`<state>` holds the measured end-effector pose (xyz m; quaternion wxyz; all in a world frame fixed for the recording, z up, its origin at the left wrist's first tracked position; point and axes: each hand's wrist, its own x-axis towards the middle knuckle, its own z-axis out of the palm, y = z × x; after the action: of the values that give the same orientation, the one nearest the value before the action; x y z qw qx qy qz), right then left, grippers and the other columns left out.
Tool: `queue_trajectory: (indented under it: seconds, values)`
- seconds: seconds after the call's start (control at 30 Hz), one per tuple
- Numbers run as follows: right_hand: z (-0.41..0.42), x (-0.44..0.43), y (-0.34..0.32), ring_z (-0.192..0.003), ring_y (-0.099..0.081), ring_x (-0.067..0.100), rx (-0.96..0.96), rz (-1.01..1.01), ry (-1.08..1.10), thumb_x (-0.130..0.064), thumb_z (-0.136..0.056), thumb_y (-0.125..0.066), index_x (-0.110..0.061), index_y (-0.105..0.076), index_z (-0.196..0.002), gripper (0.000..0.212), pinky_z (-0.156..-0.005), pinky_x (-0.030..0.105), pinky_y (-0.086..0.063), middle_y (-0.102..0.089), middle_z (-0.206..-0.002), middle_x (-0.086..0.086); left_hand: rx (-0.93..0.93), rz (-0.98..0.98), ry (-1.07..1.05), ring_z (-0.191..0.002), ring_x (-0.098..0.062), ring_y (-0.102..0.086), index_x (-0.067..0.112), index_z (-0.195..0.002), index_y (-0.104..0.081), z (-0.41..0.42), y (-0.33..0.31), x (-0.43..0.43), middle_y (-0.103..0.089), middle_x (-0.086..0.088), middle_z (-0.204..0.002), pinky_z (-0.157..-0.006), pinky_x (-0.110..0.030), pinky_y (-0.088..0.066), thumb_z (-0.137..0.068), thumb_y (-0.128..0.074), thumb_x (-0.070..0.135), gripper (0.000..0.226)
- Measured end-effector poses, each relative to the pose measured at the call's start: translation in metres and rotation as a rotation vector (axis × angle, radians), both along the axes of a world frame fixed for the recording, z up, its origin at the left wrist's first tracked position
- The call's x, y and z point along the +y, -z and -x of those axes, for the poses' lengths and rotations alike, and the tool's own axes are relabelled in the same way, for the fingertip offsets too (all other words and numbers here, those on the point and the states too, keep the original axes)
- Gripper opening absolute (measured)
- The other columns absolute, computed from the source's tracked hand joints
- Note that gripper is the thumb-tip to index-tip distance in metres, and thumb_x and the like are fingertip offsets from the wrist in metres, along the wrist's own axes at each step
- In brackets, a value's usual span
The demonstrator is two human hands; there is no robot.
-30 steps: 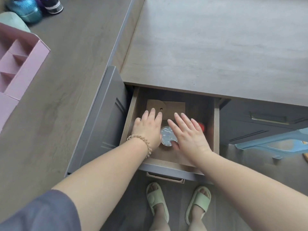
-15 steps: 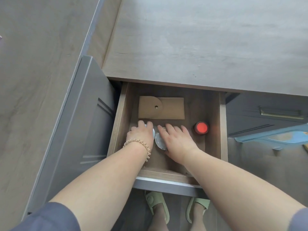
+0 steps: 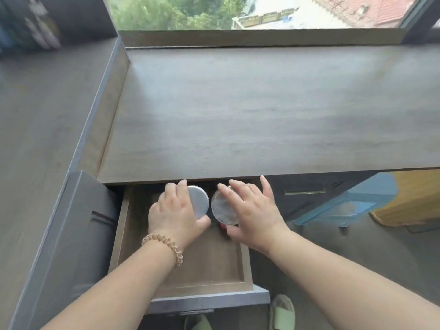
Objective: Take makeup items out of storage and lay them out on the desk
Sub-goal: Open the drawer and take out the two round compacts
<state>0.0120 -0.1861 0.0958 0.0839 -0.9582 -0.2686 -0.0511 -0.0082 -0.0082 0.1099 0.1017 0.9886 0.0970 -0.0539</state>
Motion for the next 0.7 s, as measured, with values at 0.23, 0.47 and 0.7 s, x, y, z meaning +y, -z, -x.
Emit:
queue_trajectory:
  seconds: [0.23, 0.47, 0.7]
  values:
    - [-0.046, -0.133, -0.057, -0.101, -0.061, 0.023, -0.056, -0.034, 0.1, -0.041, -0.05, -0.07, -0.026, -0.047, -0.128, 0.083, -0.108, 0.057, -0.019, -0.058, -0.122, 0.001, -0.156, 0.021, 0.1, -0.112, -0.024, -0.047, 0.022, -0.131, -0.036, -0.054, -0.058, -0.135, -0.043, -0.002, -0.121, -0.09, -0.035, -0.041, -0.063, -0.063, 0.053, 0.079]
    - [-0.11, -0.313, -0.081, -0.125, -0.046, 0.023, 0.066, 0.041, 0.099, -0.038, -0.063, -0.066, -0.029, -0.036, -0.139, 0.082, -0.112, 0.053, 0.003, -0.044, -0.14, 0.001, -0.081, -0.056, 0.138, -0.109, -0.022, -0.048, 0.026, -0.132, -0.034, -0.125, -0.067, -0.313, -0.049, 0.0, -0.119, -0.087, -0.037, -0.039, -0.065, -0.058, 0.056, 0.078]
    - [-0.17, -0.43, -0.084, -0.133, -0.033, 0.016, 0.103, 0.097, 0.231, -0.039, -0.072, -0.061, -0.034, -0.018, -0.145, 0.085, -0.112, 0.052, 0.005, -0.026, -0.152, -0.006, -0.026, -0.111, 0.184, -0.099, -0.023, -0.05, 0.023, -0.117, -0.042, -0.182, -0.069, -0.424, -0.052, 0.0, -0.106, -0.08, -0.037, -0.035, -0.068, -0.059, 0.053, 0.06]
